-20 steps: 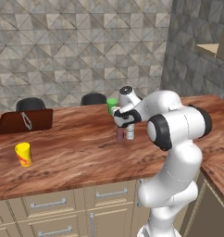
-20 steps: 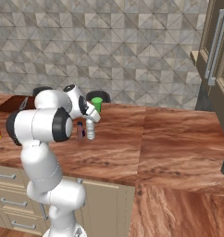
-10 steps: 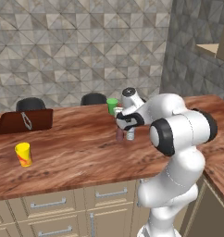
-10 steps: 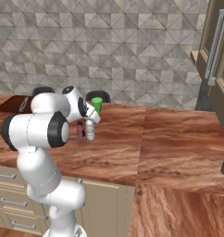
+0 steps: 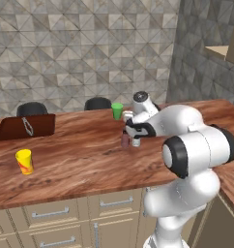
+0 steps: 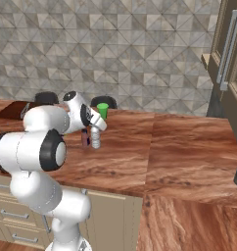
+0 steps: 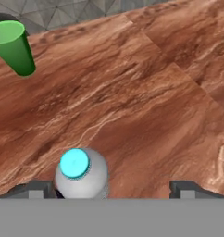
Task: Place the drinks on the dining counter in a tight cluster.
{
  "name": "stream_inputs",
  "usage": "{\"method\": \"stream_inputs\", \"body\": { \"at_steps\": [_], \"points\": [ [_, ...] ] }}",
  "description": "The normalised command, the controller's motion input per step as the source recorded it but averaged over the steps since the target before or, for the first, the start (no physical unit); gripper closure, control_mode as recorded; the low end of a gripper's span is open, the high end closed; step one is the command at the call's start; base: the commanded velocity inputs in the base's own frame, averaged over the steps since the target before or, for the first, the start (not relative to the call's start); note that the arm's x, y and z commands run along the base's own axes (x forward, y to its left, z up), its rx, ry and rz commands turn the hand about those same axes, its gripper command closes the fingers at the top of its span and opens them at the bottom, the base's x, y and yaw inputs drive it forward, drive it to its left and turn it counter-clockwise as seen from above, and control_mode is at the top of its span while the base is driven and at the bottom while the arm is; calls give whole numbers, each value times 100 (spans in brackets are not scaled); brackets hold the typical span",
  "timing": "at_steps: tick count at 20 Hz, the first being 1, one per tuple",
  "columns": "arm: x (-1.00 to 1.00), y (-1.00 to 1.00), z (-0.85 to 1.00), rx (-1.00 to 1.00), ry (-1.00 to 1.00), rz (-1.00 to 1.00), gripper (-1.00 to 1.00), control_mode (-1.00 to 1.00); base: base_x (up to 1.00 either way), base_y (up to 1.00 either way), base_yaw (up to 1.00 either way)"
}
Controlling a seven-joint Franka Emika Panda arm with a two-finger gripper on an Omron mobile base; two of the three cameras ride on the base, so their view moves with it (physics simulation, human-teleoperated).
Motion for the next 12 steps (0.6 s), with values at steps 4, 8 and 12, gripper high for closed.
{"method": "stream_inputs", "body": {
  "at_steps": [4, 8, 12],
  "points": [
    [-36, -14, 40, 0, 0, 0, -100, -100, 0, 0, 0],
    [-43, -18, 38, 0, 0, -4, -100, -100, 0, 0, 0],
    [-50, -24, 31, 4, 0, -15, -100, -100, 0, 0, 0]
  ]
}}
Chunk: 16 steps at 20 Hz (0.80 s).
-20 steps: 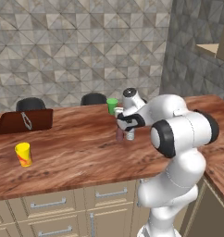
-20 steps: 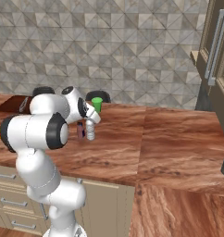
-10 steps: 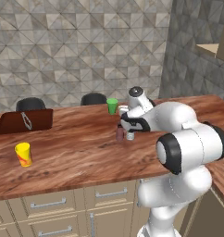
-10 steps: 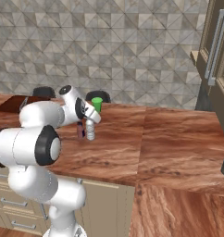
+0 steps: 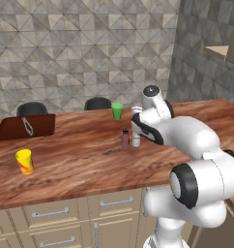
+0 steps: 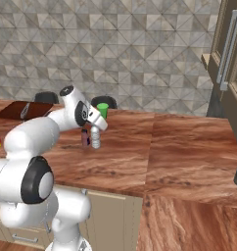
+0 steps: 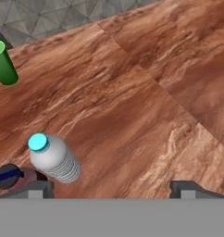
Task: Place the drinks on the dining counter in a tight cluster.
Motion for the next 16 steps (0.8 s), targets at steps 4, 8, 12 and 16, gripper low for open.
{"method": "stream_inputs", "body": {
  "at_steps": [4, 8, 12, 16],
  "points": [
    [-50, -30, 19, 1, 0, -23, -100, -100, 0, 0, 0],
    [-50, -36, 17, 0, 0, -25, -100, -100, 0, 0, 0],
    [-44, -42, 18, 0, 0, -19, -100, -100, 0, 0, 0],
    [-43, -52, 15, 0, 0, -12, -100, -100, 0, 0, 0]
  ]
}}
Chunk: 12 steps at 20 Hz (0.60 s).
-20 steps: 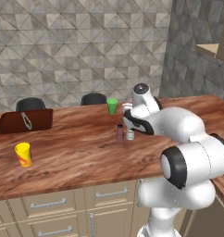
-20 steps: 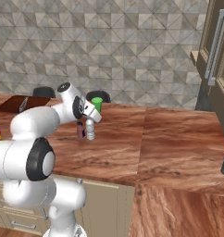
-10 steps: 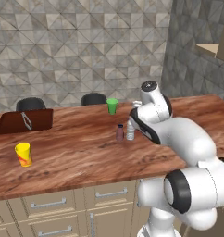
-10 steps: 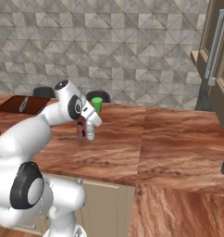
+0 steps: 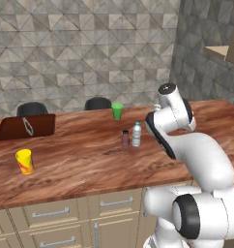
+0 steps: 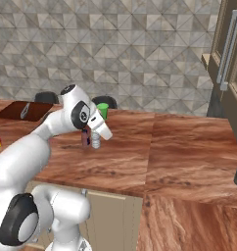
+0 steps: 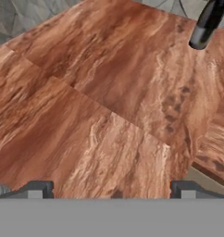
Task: Place the drinks on the dining counter in a tight cluster.
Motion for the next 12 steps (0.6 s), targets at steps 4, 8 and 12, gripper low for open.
{"method": "stream_inputs", "body": {
  "at_steps": [4, 8, 12],
  "points": [
    [-32, -49, 7, 0, 1, -8, -100, -100, 0, 0, 0],
    [-21, -47, 2, -1, 0, -7, -100, -100, 0, 0, 0],
    [-12, -44, 1, -1, 4, -8, -100, -100, 0, 0, 0]
  ]
}}
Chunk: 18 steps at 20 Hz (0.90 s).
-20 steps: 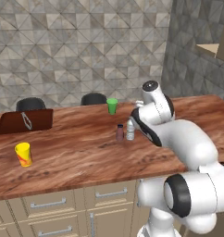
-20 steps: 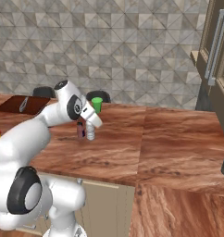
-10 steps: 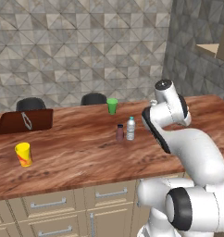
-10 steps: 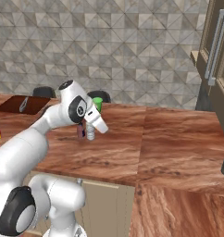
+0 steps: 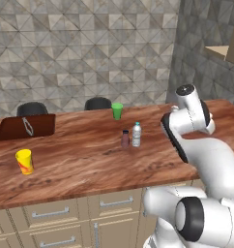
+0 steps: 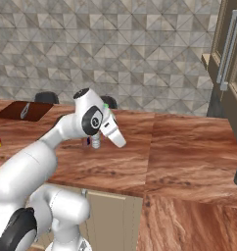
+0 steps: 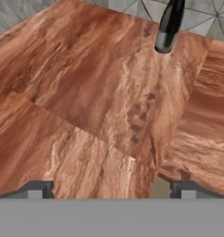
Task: Place the drinks on the dining counter in a tight cluster.
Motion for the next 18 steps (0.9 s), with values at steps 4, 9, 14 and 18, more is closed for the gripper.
{"method": "stream_inputs", "body": {
  "at_steps": [4, 9, 14, 18],
  "points": [
    [-4, -43, 0, -2, 6, -13, -100, -100, 0, 0, 0],
    [-1, -44, 0, -2, 7, -14, -100, -100, 0, 0, 0],
    [-3, -49, 0, 0, 9, -9, -100, -100, 0, 0, 0],
    [-14, -52, 4, 0, 2, -2, -100, -100, 0, 0, 0]
  ]
}}
